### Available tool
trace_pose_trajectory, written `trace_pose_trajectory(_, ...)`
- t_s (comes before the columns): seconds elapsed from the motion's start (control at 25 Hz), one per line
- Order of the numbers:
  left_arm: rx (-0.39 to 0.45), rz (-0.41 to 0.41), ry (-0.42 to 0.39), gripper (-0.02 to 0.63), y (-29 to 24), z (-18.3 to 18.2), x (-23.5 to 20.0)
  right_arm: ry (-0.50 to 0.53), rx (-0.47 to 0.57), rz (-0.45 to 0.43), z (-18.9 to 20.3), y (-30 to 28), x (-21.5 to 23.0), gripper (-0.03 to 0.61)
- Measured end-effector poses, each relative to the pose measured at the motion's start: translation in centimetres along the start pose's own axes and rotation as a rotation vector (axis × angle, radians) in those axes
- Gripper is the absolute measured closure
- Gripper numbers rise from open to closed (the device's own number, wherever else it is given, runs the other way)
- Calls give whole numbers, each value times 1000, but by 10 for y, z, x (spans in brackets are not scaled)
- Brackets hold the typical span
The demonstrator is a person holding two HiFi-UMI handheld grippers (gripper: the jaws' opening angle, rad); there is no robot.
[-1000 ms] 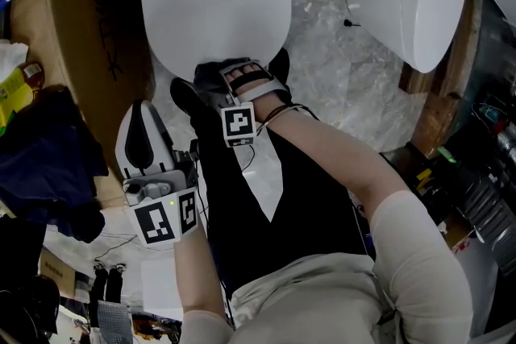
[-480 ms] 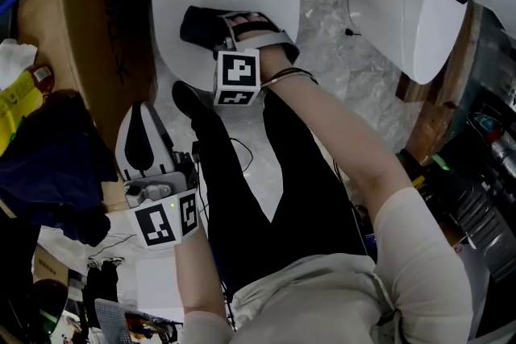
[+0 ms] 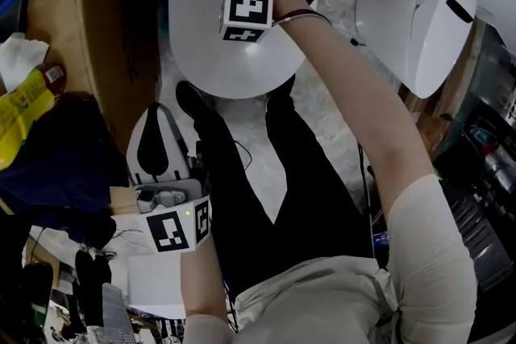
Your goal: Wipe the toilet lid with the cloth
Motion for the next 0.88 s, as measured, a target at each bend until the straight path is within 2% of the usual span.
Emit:
trace_pose_trajectory(0.16,-10,6,11,598,-3,5,2,46,-4,78,-6,-24,18,508)
trace_pose_trajectory(0.24,-15,10,13,598,-4,7,2,65,-16,91,-8,-32,21,508)
trace_pose_trajectory(0.36,-16,10,15,598,-5,9,0,112,-49,45,-5,-46,7,509)
trace_pose_trajectory(0.64,-10,1,16,598,-6,4,-7,113,-4,64,-13,-36,-24,515)
trace_pose_trajectory(0.88,-3,3,5,598,-4,2,-7,99,-3,-29,-20,-10,-72,514)
Point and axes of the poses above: the fingertips, and each gripper's own axes: y backward along the fingers, x to its right, z out of its underside, the point moved 3 cm from there along y, backward along the fingers, and after that the axes turned 2 degrees about y, right-handed, at the moved point
